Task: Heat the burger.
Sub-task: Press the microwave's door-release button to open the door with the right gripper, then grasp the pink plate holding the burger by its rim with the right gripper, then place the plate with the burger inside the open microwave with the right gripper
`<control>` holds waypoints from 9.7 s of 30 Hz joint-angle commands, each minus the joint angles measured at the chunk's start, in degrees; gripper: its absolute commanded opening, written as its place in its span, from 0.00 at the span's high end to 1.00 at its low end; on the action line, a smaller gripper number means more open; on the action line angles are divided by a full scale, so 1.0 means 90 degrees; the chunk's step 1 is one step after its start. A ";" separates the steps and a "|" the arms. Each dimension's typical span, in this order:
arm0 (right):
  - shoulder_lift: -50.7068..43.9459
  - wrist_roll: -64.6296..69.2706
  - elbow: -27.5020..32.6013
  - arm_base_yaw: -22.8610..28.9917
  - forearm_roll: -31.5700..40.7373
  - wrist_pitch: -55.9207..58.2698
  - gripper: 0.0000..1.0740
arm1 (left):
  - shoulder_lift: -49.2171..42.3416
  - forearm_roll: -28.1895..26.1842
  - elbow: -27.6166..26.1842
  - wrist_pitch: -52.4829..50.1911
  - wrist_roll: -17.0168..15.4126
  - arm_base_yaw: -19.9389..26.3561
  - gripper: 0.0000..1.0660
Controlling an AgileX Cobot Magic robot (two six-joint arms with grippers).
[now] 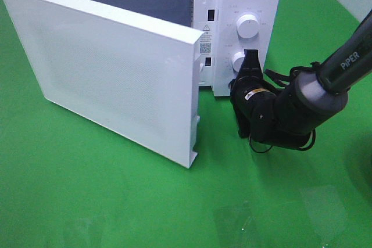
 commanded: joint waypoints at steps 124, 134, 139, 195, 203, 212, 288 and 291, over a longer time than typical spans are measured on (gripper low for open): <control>-0.3126 -0.8537 0.0815 -0.3896 -0.5074 0.9944 0.13 | -0.0102 -0.0013 0.0006 -0.0089 0.0000 0.0006 0.08; -0.2629 -0.8537 0.0815 -0.3896 -0.5067 0.9689 0.25 | -0.0102 -0.0013 0.0006 -0.0089 0.0000 0.0006 0.08; -0.2502 -0.8537 0.0815 -0.3896 -0.5067 0.9683 0.33 | -0.0102 -0.0013 0.0006 -0.0089 0.0000 0.0006 0.08; -0.3769 -0.6487 0.0815 -0.2343 -0.7086 1.1516 1.00 | -0.0102 -0.0013 0.0006 -0.0089 0.0000 0.0006 0.08; -0.4361 -0.6404 0.0815 -0.1795 -0.7308 1.2038 1.00 | -0.0102 -0.0013 0.0006 -0.0089 0.0000 0.0006 0.08; -0.4921 -0.6392 0.0815 -0.1095 -0.7340 1.2408 1.00 | -0.0102 -0.0013 0.0006 -0.0089 0.0000 0.0006 0.08; -0.5112 -1.1930 0.1477 0.2496 -0.8995 0.8887 1.00 | -0.0102 -0.0013 0.0006 -0.0089 0.0000 0.0006 0.08; -0.5112 -1.1981 0.1477 0.2496 -0.9097 0.8804 1.00 | -0.0102 -0.0013 0.0006 -0.0089 0.0000 0.0006 0.08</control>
